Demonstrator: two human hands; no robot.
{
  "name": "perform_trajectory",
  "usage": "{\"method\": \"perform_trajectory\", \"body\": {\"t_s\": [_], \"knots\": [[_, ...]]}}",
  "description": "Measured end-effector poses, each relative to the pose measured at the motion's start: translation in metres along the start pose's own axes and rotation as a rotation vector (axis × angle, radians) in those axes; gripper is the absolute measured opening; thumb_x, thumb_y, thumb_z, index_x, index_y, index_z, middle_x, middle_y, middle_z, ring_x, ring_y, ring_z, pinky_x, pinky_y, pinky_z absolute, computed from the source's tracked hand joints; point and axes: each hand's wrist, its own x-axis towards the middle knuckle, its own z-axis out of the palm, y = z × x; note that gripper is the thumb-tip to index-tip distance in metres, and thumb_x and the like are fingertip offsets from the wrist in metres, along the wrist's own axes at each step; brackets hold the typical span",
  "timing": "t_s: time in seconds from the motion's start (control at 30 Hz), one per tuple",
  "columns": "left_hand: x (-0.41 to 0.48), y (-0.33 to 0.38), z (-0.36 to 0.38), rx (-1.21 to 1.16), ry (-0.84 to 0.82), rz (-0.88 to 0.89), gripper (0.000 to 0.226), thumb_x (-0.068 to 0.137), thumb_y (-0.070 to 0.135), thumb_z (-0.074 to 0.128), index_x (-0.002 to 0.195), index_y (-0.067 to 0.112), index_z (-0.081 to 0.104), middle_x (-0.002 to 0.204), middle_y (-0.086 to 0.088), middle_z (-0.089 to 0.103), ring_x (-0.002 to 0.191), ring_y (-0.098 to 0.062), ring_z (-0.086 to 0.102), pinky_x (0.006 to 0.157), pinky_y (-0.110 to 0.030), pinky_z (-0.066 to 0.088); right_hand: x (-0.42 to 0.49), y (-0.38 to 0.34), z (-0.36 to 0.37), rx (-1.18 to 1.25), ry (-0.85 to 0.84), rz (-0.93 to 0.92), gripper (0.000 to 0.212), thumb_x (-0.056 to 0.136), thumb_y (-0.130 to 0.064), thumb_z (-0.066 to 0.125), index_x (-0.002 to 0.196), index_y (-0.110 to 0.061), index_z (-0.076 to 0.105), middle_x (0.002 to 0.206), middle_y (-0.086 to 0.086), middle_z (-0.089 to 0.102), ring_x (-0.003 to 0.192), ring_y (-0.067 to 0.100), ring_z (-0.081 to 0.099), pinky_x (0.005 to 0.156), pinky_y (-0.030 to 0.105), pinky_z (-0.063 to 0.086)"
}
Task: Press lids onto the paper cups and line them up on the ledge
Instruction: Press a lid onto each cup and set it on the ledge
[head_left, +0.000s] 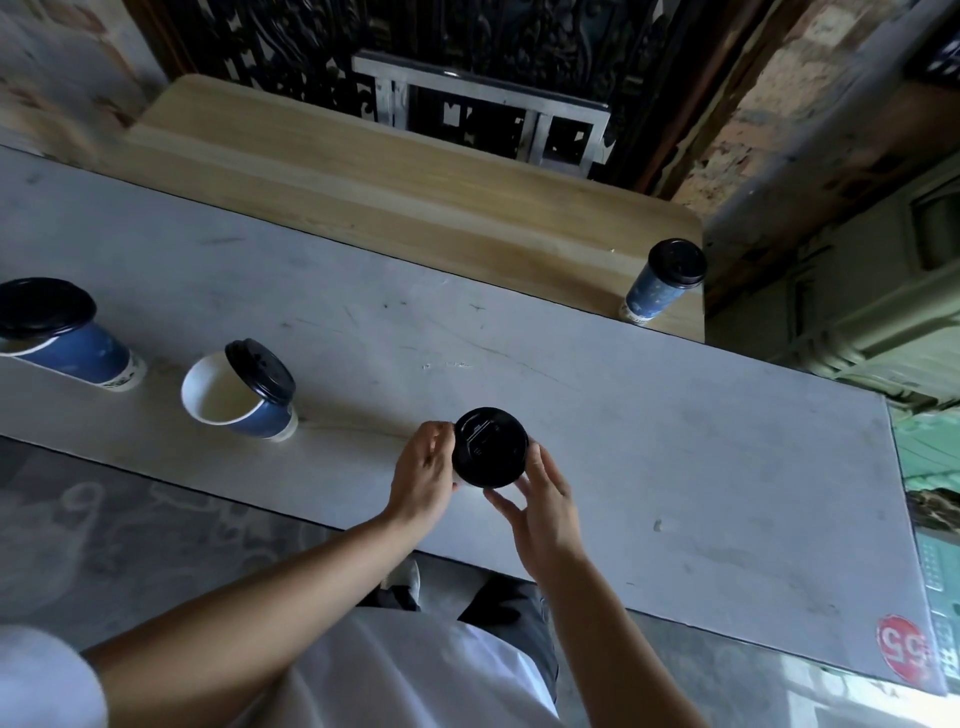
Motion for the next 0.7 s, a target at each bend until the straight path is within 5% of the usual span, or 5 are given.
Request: {"method": "perform_trajectory", "body": {"t_s": [0.17,0.27,0.37,0.63,0.7], "knots": [[0.004,0.001,-0.005,0.087,-0.037,0.103,0.036,0.106,0.032,0.038,0.104,0.002,0.058,0.098,-0.020,0.062,0.080,-0.009,0.060,0.078,-0.056,0.058,0.005,-0.005,-0.001,-0.044,0.006,0.021,0.031,0.106,-0.031,0.043,0.108,-0.028,0.074,0.116,0.000,0.072,0.119,0.020,0.062,0.087,0.051,0.058],[0.004,0.001,-0.005,0.077,-0.075,0.170,0.032,0.108,0.021,0.035,0.119,0.003,0.060,0.115,-0.014,0.065,0.108,-0.024,0.064,0.097,-0.055,0.051,0.005,-0.005,0.000,-0.024,-0.006,0.028,0.031,0.107,-0.030,0.043,0.110,-0.026,0.073,0.117,0.002,0.072,0.119,0.022,0.062,0.085,0.052,0.059],[0.005,0.005,-0.006,0.112,-0.119,0.278,0.035,0.108,0.011,0.031,0.134,0.008,0.055,0.132,-0.005,0.062,0.128,-0.018,0.056,0.112,-0.032,0.042,0.006,-0.007,0.000,-0.018,-0.006,0.024,0.030,0.107,-0.031,0.043,0.117,-0.023,0.070,0.120,0.004,0.071,0.121,0.023,0.062,0.085,0.051,0.059],[-0.007,0.002,-0.008,0.082,-0.106,0.293,0.036,0.106,0.013,0.040,0.127,0.041,0.049,0.120,0.024,0.060,0.109,0.011,0.057,0.085,-0.019,0.052,0.008,-0.007,-0.001,0.004,0.025,-0.041,0.027,0.104,-0.019,0.049,0.124,-0.017,0.067,0.122,0.003,0.072,0.123,0.022,0.062,0.099,0.037,0.050],[-0.007,-0.001,-0.007,0.072,-0.045,0.282,0.025,0.105,0.017,0.043,0.121,0.035,0.051,0.114,0.023,0.060,0.102,0.009,0.059,0.080,-0.023,0.053,0.008,-0.008,0.002,-0.036,0.028,-0.038,0.028,0.106,-0.022,0.046,0.123,-0.018,0.068,0.122,0.003,0.071,0.122,0.021,0.062,0.096,0.039,0.052]]}}
